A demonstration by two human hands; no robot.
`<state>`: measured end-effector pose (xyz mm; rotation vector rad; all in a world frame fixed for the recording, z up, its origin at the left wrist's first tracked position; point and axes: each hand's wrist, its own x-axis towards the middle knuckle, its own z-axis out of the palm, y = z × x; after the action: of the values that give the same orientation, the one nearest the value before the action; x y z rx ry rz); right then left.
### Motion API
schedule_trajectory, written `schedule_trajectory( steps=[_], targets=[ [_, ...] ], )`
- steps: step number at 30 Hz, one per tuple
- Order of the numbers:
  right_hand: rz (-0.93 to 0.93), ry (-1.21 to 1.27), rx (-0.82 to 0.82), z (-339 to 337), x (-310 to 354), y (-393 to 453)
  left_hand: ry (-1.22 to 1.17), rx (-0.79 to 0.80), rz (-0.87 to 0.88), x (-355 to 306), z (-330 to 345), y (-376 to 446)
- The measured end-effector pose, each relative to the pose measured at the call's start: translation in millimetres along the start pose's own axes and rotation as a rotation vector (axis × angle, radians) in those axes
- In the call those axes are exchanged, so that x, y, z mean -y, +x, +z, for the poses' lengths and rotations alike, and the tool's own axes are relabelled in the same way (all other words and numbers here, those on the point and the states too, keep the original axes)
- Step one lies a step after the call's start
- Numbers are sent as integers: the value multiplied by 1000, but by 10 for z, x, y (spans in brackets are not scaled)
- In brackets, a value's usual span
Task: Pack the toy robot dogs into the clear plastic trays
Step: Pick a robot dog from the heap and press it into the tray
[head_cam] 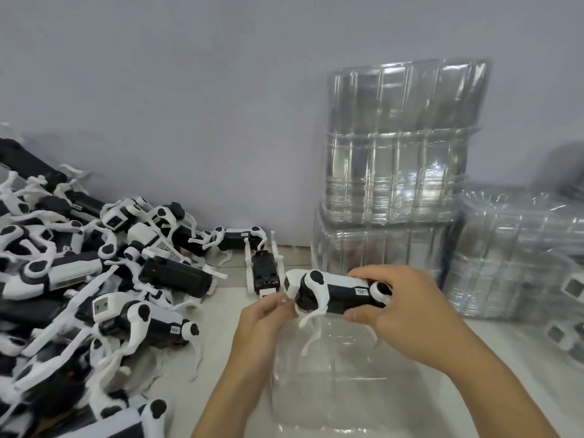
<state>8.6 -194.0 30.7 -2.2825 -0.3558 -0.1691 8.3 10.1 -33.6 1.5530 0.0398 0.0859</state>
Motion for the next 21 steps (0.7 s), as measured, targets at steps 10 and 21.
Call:
schedule_trajectory(
  steps=[10, 21],
  targets=[
    [44, -66, 45, 39, -35, -5, -73, -22, -4, 60, 19, 54],
    [40, -242, 129, 22, -16, -25, -82, -57, -54, 111, 29, 99]
  ],
)
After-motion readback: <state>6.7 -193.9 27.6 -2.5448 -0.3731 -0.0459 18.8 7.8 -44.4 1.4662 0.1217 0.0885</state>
